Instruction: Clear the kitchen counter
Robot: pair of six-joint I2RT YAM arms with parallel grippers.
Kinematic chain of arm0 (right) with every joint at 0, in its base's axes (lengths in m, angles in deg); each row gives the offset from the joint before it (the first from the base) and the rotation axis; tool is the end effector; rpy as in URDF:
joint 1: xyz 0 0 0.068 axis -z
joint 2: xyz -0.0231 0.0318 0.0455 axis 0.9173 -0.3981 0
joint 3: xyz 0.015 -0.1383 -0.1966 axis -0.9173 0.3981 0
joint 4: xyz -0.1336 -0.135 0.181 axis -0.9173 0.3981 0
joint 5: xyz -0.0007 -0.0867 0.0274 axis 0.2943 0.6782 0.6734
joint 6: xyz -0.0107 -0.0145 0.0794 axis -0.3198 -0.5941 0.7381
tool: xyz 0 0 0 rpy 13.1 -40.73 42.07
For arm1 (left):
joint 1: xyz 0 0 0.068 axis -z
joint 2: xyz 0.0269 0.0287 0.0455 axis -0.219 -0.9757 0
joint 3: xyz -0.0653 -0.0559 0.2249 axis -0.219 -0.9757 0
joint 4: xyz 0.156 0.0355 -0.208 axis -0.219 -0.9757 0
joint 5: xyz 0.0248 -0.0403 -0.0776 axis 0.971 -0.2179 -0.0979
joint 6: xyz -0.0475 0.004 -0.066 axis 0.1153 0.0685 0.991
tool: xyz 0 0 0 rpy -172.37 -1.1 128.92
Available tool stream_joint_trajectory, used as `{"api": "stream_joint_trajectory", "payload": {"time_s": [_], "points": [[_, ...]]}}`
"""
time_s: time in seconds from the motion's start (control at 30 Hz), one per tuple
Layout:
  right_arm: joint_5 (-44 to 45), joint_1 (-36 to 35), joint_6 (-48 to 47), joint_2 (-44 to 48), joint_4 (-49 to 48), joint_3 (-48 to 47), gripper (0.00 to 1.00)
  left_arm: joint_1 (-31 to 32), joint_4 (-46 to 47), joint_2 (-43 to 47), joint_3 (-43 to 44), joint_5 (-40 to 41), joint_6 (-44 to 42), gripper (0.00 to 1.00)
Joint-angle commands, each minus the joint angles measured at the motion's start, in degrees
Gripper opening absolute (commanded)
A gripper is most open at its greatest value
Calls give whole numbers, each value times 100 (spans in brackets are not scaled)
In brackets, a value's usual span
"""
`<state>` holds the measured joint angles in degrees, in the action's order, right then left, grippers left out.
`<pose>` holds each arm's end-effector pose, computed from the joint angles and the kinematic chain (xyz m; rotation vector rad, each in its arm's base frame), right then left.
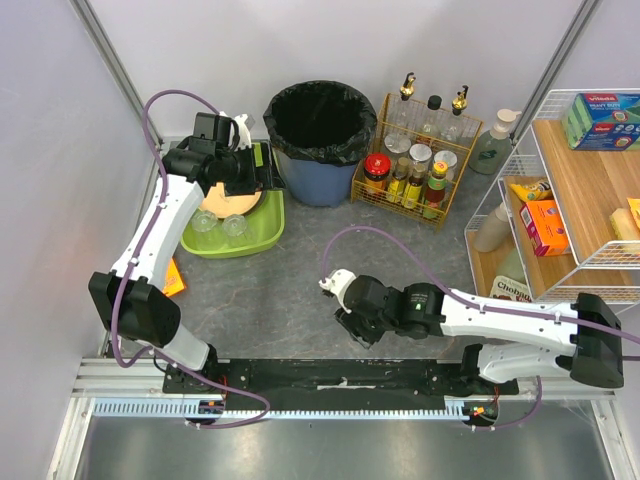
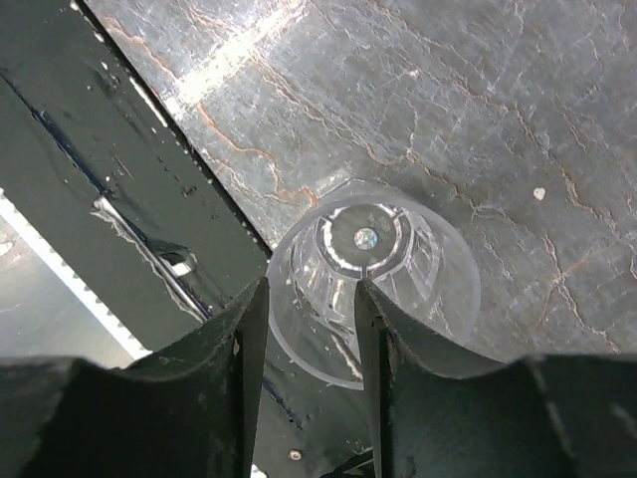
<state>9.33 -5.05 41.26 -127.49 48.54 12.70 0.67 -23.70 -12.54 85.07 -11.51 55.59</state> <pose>0.0921 0.2532 0.1833 -1.0434 2.4099 0.4879 0.3429 -0.1022 0.3163 0.0643 2.4252 -0.5958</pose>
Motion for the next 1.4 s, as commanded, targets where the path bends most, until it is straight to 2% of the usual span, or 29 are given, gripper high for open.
{"api": "stream_joint_trajectory", "payload": {"time_s": [0.0, 0.2, 0.33, 0.5, 0.83, 0.97, 1.2, 1.37], "points": [[-35, -39, 18, -210, 76, -21, 45, 4, 196, 35, 61, -184, 25, 89], [44, -48, 35, -369, -65, -3, 43, -5, 187, 123, 61, -131, -1, 89], [175, -56, 88, -492, -83, -38, 49, -5, 179, 123, 61, -131, 8, 89], [360, -57, 79, -220, -162, -117, 60, -5, 179, 132, 70, -140, 17, 89], [642, -57, 105, -141, -39, -249, 66, -5, 170, 167, 26, -140, 34, 89], [633, -57, 193, -246, -56, -153, 61, -5, 179, 184, 9, -140, 34, 89], [957, -57, 378, -422, -214, 102, 34, -5, 170, 272, 0, -262, 87, 89], [1142, -56, 396, -554, -302, -20, 29, -5, 170, 378, 17, -403, 140, 89]]}}
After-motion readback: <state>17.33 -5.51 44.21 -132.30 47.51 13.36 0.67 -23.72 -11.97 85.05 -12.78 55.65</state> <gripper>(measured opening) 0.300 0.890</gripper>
